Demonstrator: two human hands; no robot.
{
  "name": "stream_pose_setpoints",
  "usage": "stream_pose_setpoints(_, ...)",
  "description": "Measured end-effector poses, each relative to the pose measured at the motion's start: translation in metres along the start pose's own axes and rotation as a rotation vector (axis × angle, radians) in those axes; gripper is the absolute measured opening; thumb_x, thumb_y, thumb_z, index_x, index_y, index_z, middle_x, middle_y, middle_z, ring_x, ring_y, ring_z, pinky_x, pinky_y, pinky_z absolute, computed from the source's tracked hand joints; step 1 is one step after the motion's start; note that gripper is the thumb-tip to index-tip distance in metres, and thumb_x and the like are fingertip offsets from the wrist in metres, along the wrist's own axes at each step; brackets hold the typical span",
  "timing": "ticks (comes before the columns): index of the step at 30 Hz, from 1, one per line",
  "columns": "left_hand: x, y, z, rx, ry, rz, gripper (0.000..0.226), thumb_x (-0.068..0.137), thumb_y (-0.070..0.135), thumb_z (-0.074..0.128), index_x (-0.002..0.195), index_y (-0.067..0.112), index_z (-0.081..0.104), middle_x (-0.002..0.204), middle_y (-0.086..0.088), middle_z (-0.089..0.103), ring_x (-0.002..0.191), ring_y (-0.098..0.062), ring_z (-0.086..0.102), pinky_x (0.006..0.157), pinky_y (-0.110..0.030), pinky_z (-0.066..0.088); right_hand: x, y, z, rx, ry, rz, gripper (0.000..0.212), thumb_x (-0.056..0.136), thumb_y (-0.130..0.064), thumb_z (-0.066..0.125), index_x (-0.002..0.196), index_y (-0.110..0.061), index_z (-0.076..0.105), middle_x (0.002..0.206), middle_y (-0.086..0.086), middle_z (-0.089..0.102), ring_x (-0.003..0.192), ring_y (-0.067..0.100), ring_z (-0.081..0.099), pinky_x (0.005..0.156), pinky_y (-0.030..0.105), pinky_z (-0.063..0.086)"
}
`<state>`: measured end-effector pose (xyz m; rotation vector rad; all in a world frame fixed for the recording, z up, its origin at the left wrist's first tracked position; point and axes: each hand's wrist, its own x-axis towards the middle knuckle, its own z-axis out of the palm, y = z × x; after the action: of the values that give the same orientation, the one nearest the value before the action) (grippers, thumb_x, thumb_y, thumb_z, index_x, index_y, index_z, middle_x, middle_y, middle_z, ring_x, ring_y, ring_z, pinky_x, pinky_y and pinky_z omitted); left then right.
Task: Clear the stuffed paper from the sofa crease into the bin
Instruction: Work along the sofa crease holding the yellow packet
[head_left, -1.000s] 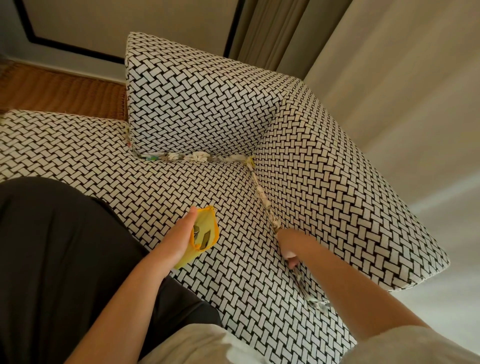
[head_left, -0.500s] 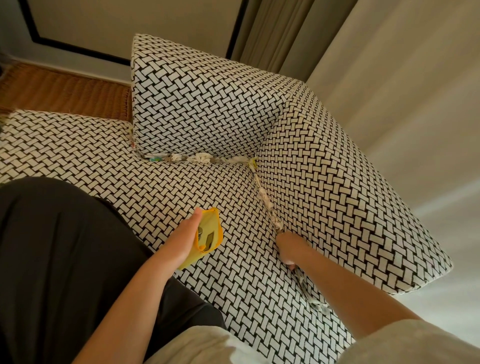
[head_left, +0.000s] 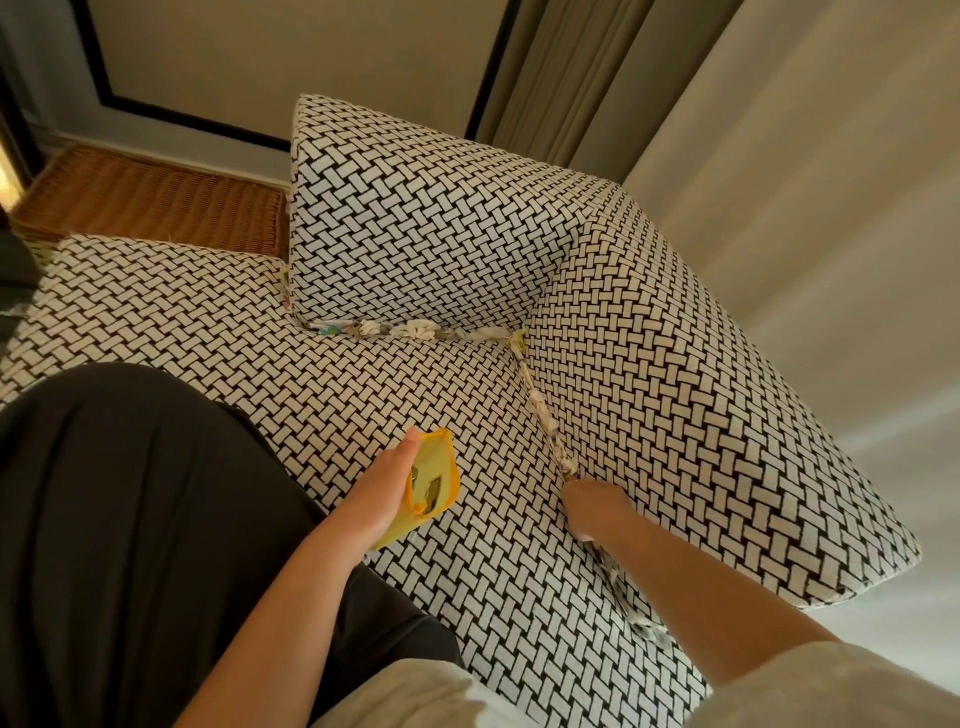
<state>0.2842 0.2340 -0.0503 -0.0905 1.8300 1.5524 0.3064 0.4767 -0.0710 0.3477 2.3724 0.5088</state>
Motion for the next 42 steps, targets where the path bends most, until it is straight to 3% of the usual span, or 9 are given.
stream_pose_setpoints(6, 0.002, -0.003, -0.001, -0.002, 0.014, -0.004, 0.067, 0.092, 0.060, 0.014, 0.144, 0.018, 0.022, 0.134, -0.009, 0.039, 0.120, -0.024, 0.037, 0.102, -0.037, 0.026, -0.002, -0.003, 0.002, -0.043, 0.022, 0.011, 0.031, 0.093, -0.005, 0.042, 0.123, -0.005, 0.048, 0.118, 0.008, 0.055, 0.107, 0.022, 0.055, 0.089, 0.033, 0.046)
stream_pose_setpoints(11, 0.004, -0.007, -0.003, -0.010, -0.010, -0.005, 0.066, 0.091, 0.063, 0.013, 0.137, 0.019, 0.029, 0.108, -0.004, 0.043, 0.094, -0.016, 0.043, 0.083, -0.030, 0.030, -0.007, 0.000, 0.012, 0.007, 0.129, 0.006, 0.026, 0.094, -0.006, 0.041, 0.117, -0.007, 0.052, 0.105, 0.006, 0.058, 0.097, 0.021, 0.060, 0.080, 0.029, 0.051)
stream_pose_setpoints(17, 0.006, -0.010, -0.003, 0.025, -0.015, -0.013, 0.071, 0.087, 0.068, 0.014, 0.140, 0.022, 0.027, 0.116, -0.004, 0.042, 0.100, -0.018, 0.042, 0.082, -0.032, 0.031, -0.012, 0.002, 0.018, 0.023, 0.188, 0.007, 0.026, 0.093, -0.003, 0.042, 0.117, -0.009, 0.052, 0.109, 0.005, 0.059, 0.099, 0.020, 0.057, 0.079, 0.029, 0.049)
stream_pose_setpoints(22, 0.007, -0.008, 0.000, 0.026, -0.007, -0.004, 0.068, 0.090, 0.065, 0.013, 0.140, 0.020, 0.027, 0.107, -0.003, 0.041, 0.079, -0.009, 0.042, 0.071, -0.024, 0.031, -0.010, 0.007, 0.007, 0.064, 0.229, 0.014, 0.026, 0.091, -0.005, 0.049, 0.115, -0.009, 0.055, 0.102, 0.004, 0.061, 0.088, 0.018, 0.060, 0.076, 0.027, 0.053)
stream_pose_setpoints(26, 0.011, -0.010, 0.000, 0.042, 0.004, 0.003, 0.069, 0.090, 0.065, 0.013, 0.140, 0.019, 0.026, 0.106, -0.003, 0.040, 0.087, -0.012, 0.041, 0.082, -0.030, 0.029, -0.014, 0.015, -0.016, 0.509, 0.279, -0.026, 0.014, 0.087, -0.011, 0.057, 0.098, -0.018, 0.063, 0.089, -0.003, 0.063, 0.071, 0.010, 0.060, 0.070, 0.024, 0.056)
stream_pose_setpoints(30, 0.007, -0.008, 0.003, 0.089, -0.022, 0.047, 0.066, 0.092, 0.060, 0.011, 0.139, 0.017, 0.029, 0.093, 0.004, 0.045, 0.080, -0.008, 0.043, 0.072, -0.024, 0.034, -0.046, 0.005, -0.036, 1.036, 0.223, -0.210, 0.016, 0.086, -0.007, 0.059, 0.086, -0.022, 0.061, 0.081, -0.004, 0.063, 0.074, 0.013, 0.062, 0.070, 0.025, 0.055)
stream_pose_setpoints(33, 0.003, -0.007, 0.010, 0.115, -0.059, 0.053, 0.065, 0.092, 0.059, 0.011, 0.141, 0.020, 0.026, 0.120, -0.004, 0.045, 0.108, -0.018, 0.043, 0.096, -0.032, 0.032, -0.072, -0.010, -0.037, 1.322, 0.252, -0.283, 0.015, 0.085, -0.007, 0.062, 0.083, -0.023, 0.062, 0.076, -0.005, 0.064, 0.068, 0.007, 0.058, 0.066, 0.020, 0.049)
stream_pose_setpoints(38, -0.014, -0.012, 0.041, 0.130, -0.207, 0.113, 0.047, 0.095, 0.051, 0.008, 0.095, 0.033, 0.052, 0.097, -0.002, 0.059, 0.088, -0.012, 0.055, 0.072, -0.021, 0.041, -0.104, -0.039, -0.016, 1.555, 0.356, -0.339, 0.015, 0.084, -0.006, 0.063, 0.083, -0.021, 0.063, 0.076, -0.002, 0.064, 0.067, 0.004, 0.058, 0.066, 0.018, 0.050)
stream_pose_setpoints(42, -0.016, -0.019, 0.057, 0.236, -0.219, 0.128, 0.056, 0.095, 0.050, 0.006, 0.097, 0.020, 0.054, 0.099, -0.011, 0.061, 0.084, -0.014, 0.057, 0.073, -0.017, 0.043, -0.121, -0.056, 0.012, 1.523, 0.462, -0.341, 0.026, 0.085, -0.007, 0.062, 0.079, -0.031, 0.058, 0.079, -0.005, 0.063, 0.073, 0.008, 0.060, 0.068, 0.019, 0.052)
